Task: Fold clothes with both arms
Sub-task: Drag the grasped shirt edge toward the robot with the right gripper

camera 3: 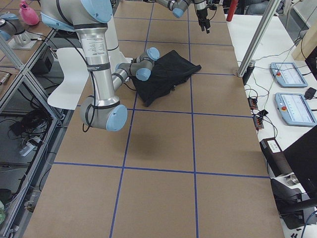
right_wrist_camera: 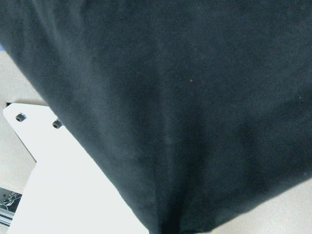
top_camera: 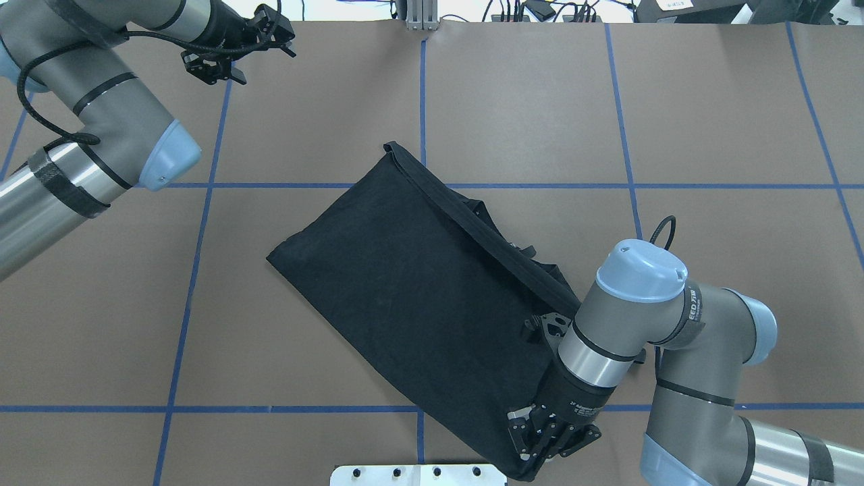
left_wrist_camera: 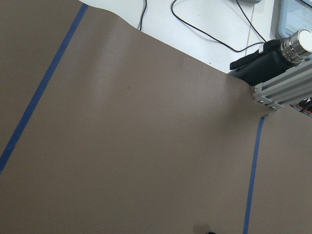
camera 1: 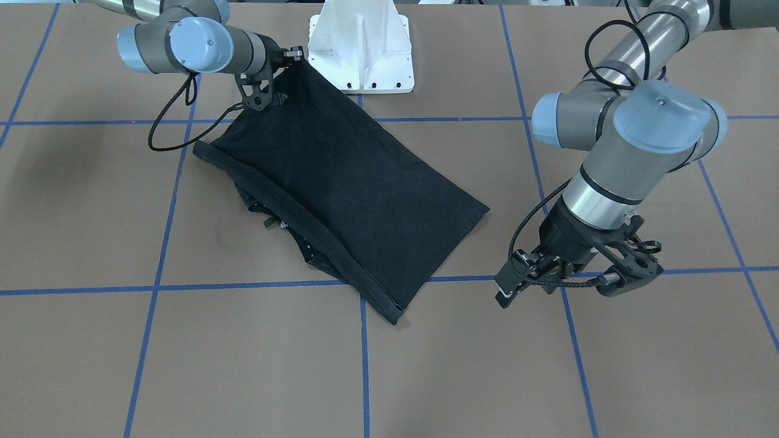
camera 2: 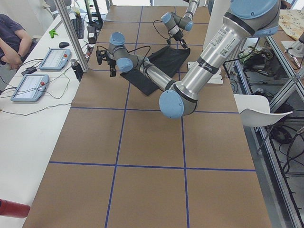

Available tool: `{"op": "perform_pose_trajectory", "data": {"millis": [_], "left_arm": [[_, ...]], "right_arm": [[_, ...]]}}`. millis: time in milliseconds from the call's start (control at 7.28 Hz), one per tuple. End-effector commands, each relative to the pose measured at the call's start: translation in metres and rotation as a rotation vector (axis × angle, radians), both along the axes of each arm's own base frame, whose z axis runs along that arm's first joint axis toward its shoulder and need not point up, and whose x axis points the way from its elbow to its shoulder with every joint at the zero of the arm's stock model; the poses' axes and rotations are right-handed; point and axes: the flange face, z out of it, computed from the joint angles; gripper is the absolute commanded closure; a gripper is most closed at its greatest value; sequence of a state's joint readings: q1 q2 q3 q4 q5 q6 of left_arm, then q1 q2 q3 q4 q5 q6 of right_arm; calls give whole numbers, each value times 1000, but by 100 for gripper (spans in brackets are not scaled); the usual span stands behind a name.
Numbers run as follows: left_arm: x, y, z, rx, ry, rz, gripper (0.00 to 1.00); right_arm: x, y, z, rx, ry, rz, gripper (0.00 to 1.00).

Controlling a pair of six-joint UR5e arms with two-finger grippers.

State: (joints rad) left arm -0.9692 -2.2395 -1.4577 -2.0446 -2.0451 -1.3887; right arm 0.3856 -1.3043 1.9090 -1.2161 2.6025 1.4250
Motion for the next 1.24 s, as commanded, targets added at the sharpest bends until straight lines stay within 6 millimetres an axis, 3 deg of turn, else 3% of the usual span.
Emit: {"op": "perform_pose_trajectory", "data": {"millis": [0,137,275,687,1099], "left_arm": [[3,4,-2,6,4,14,0],[29,21,1,3,4,60,0],[50,37,0,8,6,94,0],[79,87,64,-55,-43,169,0],[112,127,108,-104,-90,235,0]], "right_arm": [[7,-12,-1,-22,11,24,0],[9,-22,-3,-19,10,50,0],[23,-48,-6,-11,4,107,0],[61,-114,-39,30,-46,265,0],[82,-140,-43,46,-52,333,0]]}}
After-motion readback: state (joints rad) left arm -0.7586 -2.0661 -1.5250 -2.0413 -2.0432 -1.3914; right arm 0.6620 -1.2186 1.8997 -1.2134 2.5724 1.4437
